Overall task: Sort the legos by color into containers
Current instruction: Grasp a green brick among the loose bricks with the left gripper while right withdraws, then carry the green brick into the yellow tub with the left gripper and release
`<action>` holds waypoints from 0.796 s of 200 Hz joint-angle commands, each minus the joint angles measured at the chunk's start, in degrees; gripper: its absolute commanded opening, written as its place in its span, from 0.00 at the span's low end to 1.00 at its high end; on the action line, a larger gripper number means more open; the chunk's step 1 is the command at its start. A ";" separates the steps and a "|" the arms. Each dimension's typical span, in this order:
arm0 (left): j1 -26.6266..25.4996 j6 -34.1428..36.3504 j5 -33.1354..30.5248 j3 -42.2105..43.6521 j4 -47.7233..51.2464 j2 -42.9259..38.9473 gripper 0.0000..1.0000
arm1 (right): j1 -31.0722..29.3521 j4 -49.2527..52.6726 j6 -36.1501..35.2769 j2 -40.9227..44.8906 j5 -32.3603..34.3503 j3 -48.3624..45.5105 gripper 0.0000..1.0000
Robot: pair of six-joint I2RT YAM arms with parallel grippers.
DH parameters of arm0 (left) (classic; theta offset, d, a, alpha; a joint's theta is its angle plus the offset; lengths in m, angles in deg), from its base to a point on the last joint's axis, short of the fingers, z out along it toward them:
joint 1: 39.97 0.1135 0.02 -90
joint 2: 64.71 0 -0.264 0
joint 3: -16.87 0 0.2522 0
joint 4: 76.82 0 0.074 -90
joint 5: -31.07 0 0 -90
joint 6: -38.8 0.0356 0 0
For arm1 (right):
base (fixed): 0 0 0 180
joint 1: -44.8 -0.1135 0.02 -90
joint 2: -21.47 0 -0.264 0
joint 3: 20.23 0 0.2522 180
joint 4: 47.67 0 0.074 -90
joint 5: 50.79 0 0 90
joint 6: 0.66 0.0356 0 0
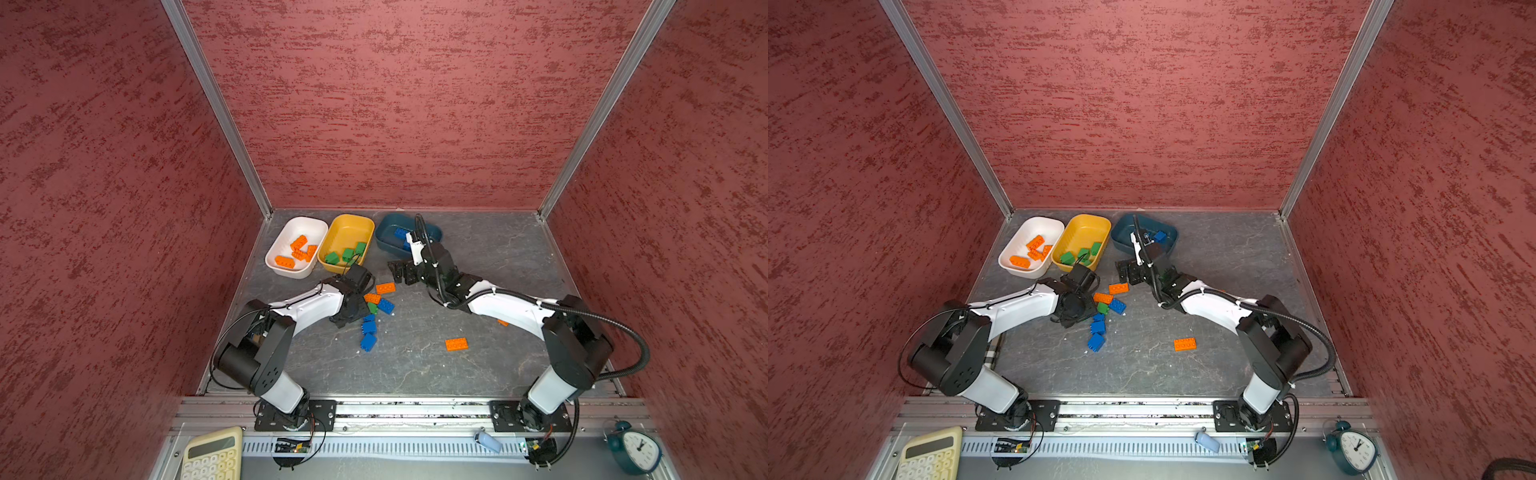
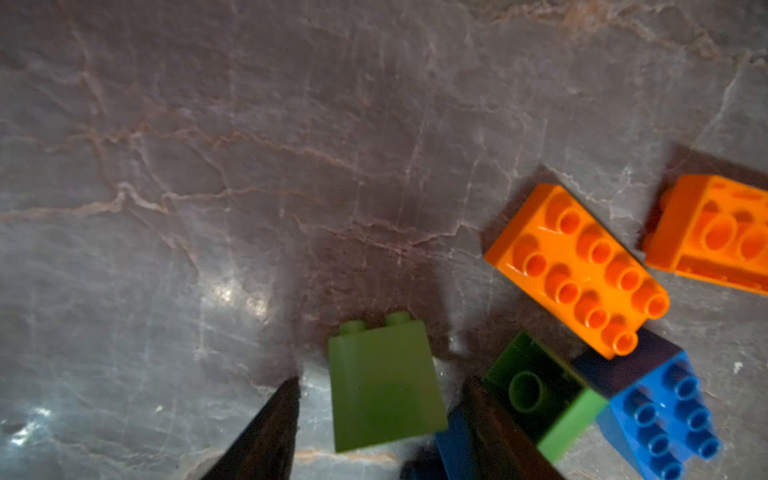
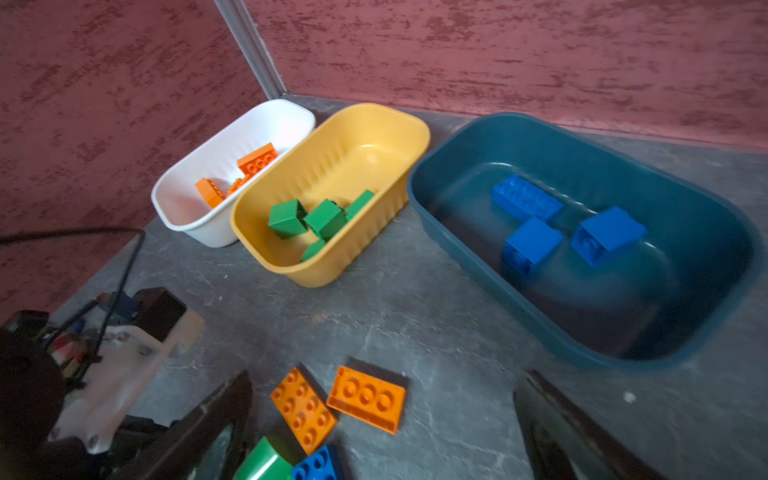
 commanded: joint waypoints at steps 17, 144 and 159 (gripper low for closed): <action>-1.01 0.09 -2.24 -1.03 -1.61 2.07 0.48 | -0.11 0.56 2.49 6.00 7.32 -5.01 0.99; -0.16 3.32 -5.85 -1.05 -4.43 -3.41 0.24 | -0.14 3.56 6.92 13.90 13.07 -11.07 0.99; 1.11 4.61 -5.46 -2.37 -4.72 -4.54 0.23 | -0.14 3.61 7.19 14.34 13.96 -11.31 0.99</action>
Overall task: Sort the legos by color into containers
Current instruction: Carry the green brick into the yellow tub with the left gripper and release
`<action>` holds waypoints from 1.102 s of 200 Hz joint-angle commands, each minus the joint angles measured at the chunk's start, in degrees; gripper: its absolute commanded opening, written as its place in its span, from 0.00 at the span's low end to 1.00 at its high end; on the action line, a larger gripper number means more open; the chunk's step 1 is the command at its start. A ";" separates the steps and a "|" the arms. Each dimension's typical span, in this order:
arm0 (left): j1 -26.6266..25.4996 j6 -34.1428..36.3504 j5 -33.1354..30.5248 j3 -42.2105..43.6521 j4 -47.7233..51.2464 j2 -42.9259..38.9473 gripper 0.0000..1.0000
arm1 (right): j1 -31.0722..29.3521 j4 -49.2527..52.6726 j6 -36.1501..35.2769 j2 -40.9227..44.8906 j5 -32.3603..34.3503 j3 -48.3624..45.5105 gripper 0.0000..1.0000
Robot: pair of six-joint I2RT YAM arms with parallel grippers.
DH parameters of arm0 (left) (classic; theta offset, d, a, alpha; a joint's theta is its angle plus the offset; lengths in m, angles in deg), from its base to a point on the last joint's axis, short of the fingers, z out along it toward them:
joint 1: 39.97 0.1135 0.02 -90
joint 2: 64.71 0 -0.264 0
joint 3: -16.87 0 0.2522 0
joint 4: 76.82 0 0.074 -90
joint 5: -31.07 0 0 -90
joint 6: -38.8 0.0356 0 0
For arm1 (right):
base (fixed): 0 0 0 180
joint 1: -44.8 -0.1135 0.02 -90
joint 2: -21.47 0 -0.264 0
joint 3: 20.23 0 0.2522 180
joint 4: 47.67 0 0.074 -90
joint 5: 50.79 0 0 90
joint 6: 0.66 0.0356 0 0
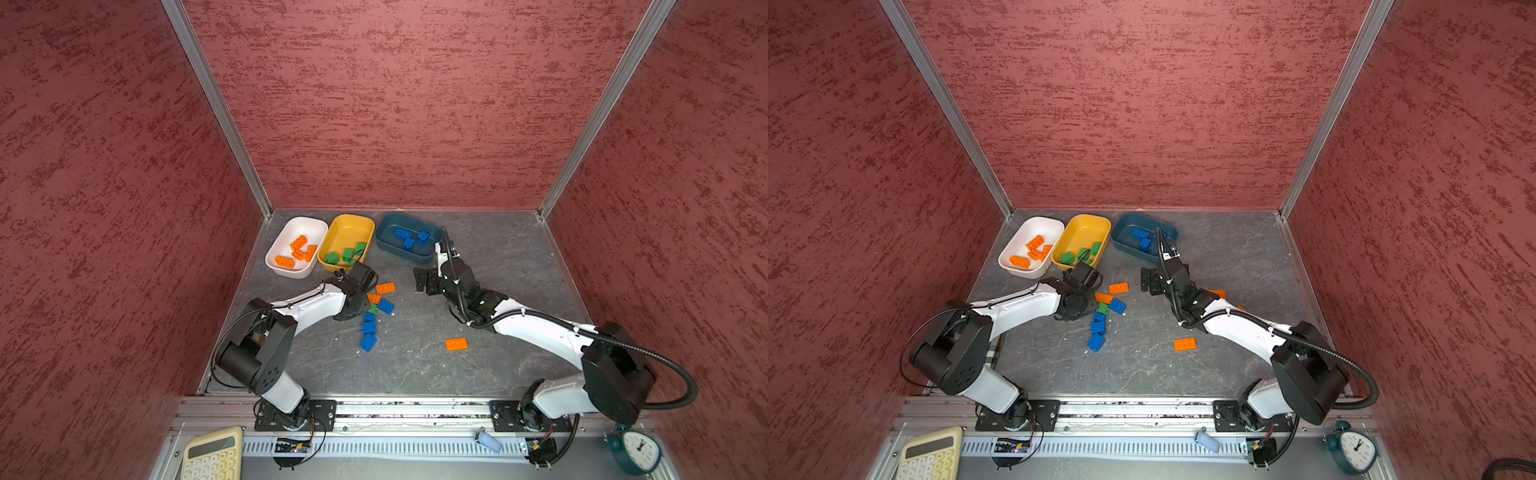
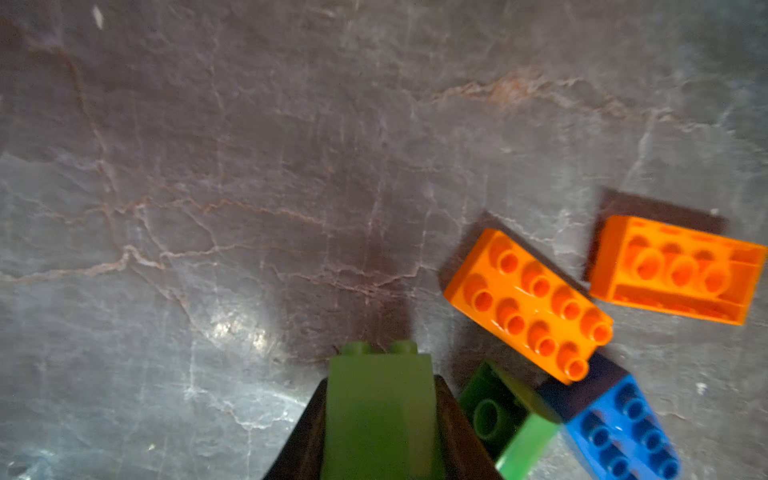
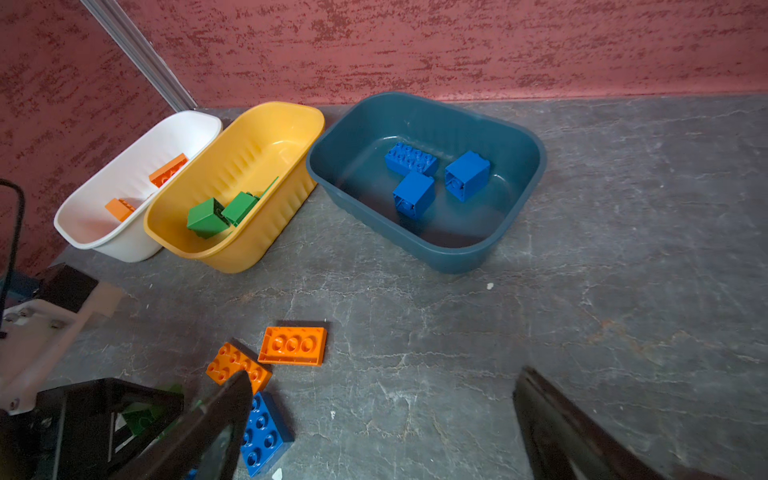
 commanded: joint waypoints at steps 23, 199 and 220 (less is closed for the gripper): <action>4.25 5.66 0.07 -5.21 -2.25 -3.65 0.23 | -0.14 0.14 2.37 2.78 4.36 -1.14 0.99; 20.04 14.10 10.97 -49.70 -4.73 32.06 0.31 | -0.05 1.76 6.51 9.30 10.76 -6.40 0.99; 20.58 13.81 10.79 -56.64 -1.41 37.06 0.37 | -0.01 1.90 6.82 9.20 11.52 -6.33 0.99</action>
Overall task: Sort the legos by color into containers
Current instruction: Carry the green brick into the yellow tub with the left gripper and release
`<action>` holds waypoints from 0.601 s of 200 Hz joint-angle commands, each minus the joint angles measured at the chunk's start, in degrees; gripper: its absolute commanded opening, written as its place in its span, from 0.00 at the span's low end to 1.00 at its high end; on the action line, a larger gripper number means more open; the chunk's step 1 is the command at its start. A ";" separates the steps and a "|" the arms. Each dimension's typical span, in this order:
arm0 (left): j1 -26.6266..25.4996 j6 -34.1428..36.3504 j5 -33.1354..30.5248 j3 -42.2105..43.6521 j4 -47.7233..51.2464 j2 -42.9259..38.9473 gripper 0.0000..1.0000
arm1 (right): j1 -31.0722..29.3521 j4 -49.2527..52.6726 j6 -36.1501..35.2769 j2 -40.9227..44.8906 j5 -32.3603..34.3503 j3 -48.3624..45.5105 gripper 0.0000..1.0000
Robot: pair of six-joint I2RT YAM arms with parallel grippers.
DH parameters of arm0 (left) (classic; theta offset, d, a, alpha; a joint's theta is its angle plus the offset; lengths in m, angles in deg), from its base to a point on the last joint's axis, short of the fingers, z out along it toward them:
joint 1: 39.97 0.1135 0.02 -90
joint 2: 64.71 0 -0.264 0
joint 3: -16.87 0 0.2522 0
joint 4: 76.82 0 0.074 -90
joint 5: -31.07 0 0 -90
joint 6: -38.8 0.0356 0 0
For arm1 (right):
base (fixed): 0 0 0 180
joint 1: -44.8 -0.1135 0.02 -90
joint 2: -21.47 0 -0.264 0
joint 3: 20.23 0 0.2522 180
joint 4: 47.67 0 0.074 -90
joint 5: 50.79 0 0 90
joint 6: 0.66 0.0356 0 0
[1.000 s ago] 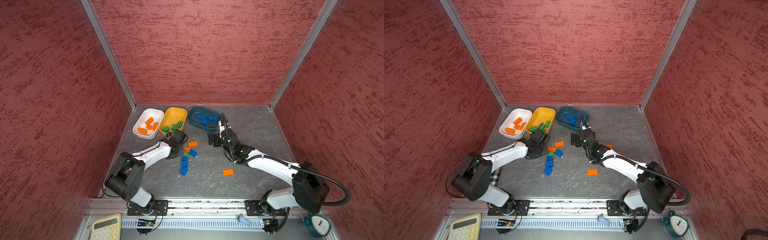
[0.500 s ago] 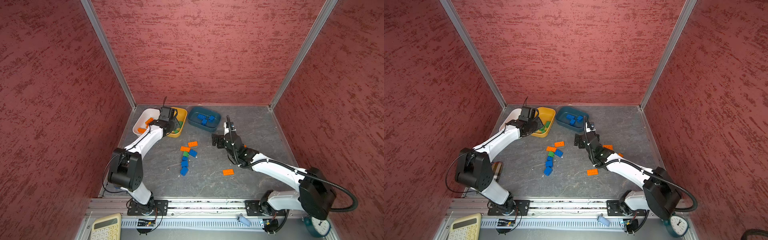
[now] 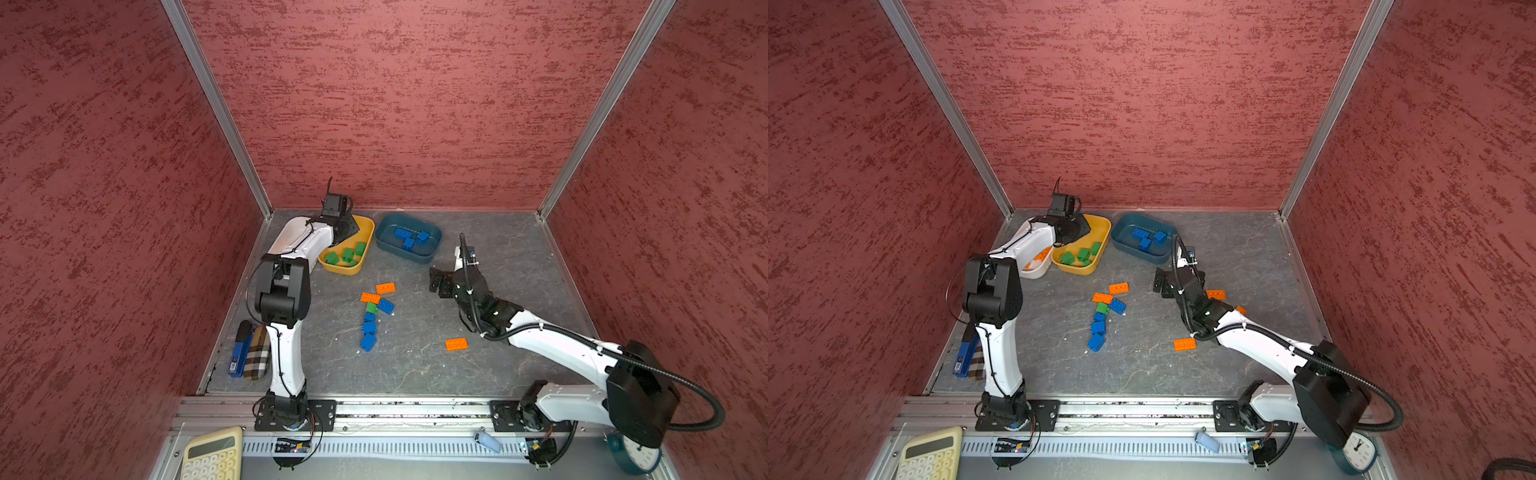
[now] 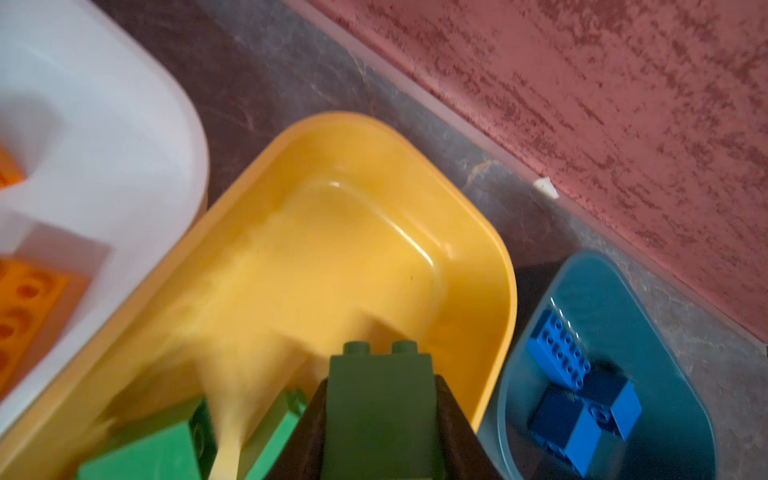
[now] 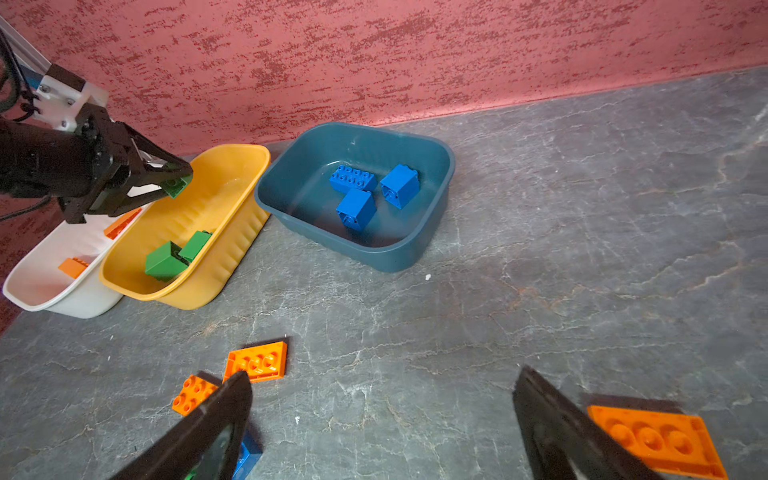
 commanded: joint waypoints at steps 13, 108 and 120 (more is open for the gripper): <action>1.03 -0.27 1.99 -8.81 4.75 5.74 0.46 | -0.05 0.80 1.49 1.19 2.72 -0.14 0.99; -2.57 6.11 5.33 -2.51 6.32 -4.31 0.87 | -0.05 2.65 2.90 1.01 2.89 -0.67 0.99; -4.09 7.10 3.85 0.85 7.10 -7.69 0.91 | -0.04 2.91 2.90 1.01 3.06 -0.82 0.99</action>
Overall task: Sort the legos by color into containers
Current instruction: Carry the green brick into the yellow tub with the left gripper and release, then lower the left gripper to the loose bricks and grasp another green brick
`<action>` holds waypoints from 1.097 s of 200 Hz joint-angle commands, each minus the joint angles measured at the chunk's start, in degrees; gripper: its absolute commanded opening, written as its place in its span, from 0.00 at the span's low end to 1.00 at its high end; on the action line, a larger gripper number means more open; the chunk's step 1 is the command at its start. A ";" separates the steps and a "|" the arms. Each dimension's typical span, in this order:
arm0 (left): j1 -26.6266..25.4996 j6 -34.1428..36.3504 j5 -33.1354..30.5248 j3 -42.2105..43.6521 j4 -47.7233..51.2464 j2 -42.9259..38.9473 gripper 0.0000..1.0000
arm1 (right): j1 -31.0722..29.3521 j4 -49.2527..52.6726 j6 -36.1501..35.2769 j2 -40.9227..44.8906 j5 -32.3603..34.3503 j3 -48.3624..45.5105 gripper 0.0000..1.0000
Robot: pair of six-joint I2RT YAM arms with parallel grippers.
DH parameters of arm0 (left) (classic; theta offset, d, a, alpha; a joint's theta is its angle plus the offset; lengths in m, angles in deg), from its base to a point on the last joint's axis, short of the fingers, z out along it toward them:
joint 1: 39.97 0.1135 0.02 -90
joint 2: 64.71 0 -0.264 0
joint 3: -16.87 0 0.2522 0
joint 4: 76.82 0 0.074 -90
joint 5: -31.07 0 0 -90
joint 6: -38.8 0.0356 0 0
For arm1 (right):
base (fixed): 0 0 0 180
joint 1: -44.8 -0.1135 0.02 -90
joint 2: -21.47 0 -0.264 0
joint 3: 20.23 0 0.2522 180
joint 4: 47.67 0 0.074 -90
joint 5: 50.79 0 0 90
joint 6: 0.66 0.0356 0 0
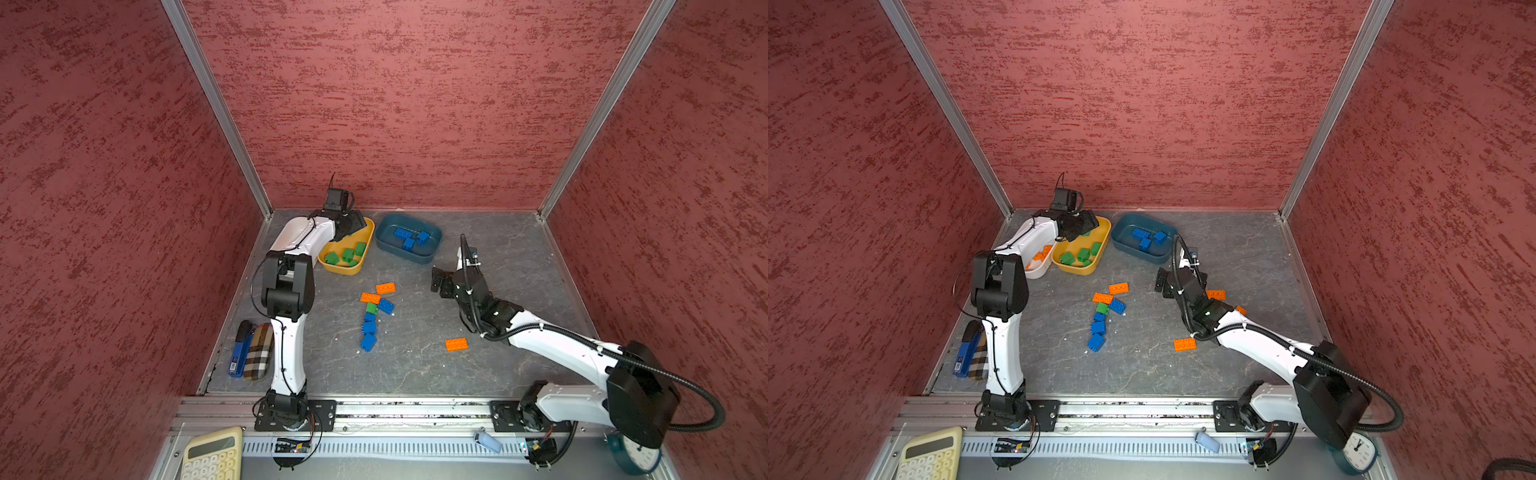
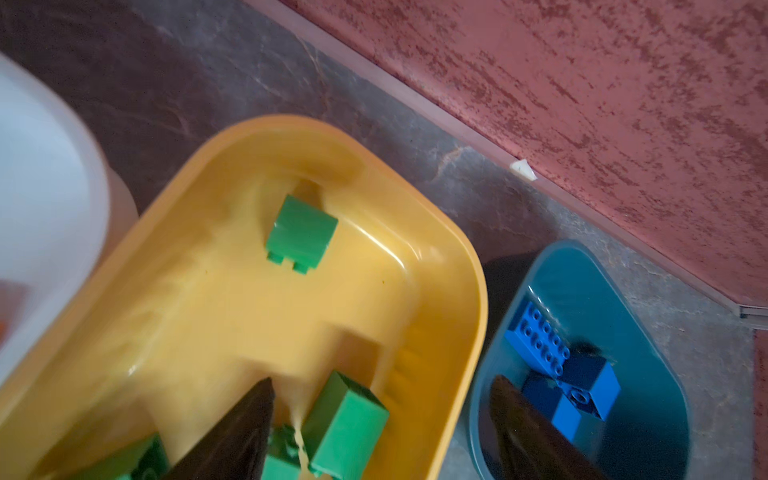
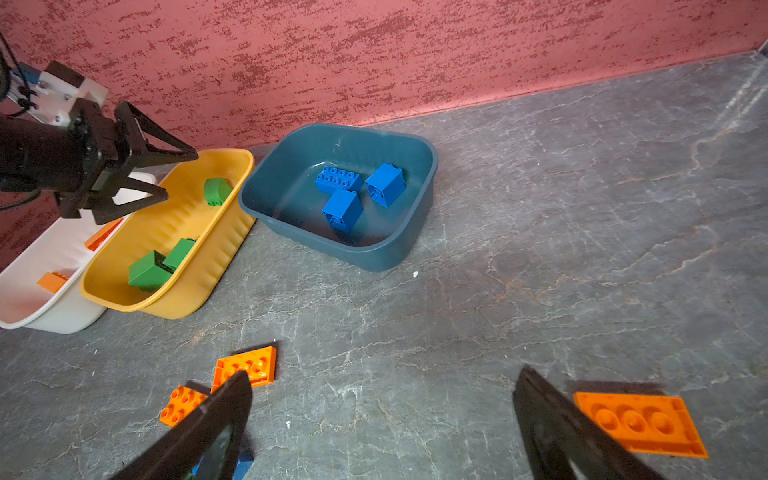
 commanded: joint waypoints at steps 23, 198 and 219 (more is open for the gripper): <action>-6.89 5.05 -3.98 11.59 2.96 -15.16 0.99 | -0.05 0.90 0.96 1.06 1.82 -1.10 0.99; -17.29 15.21 5.97 35.14 15.55 -21.06 0.72 | -0.04 0.81 0.67 -2.42 1.59 0.07 0.99; -17.52 16.03 6.22 35.16 15.03 -20.05 0.71 | -0.05 1.06 0.69 -2.55 1.87 0.20 0.99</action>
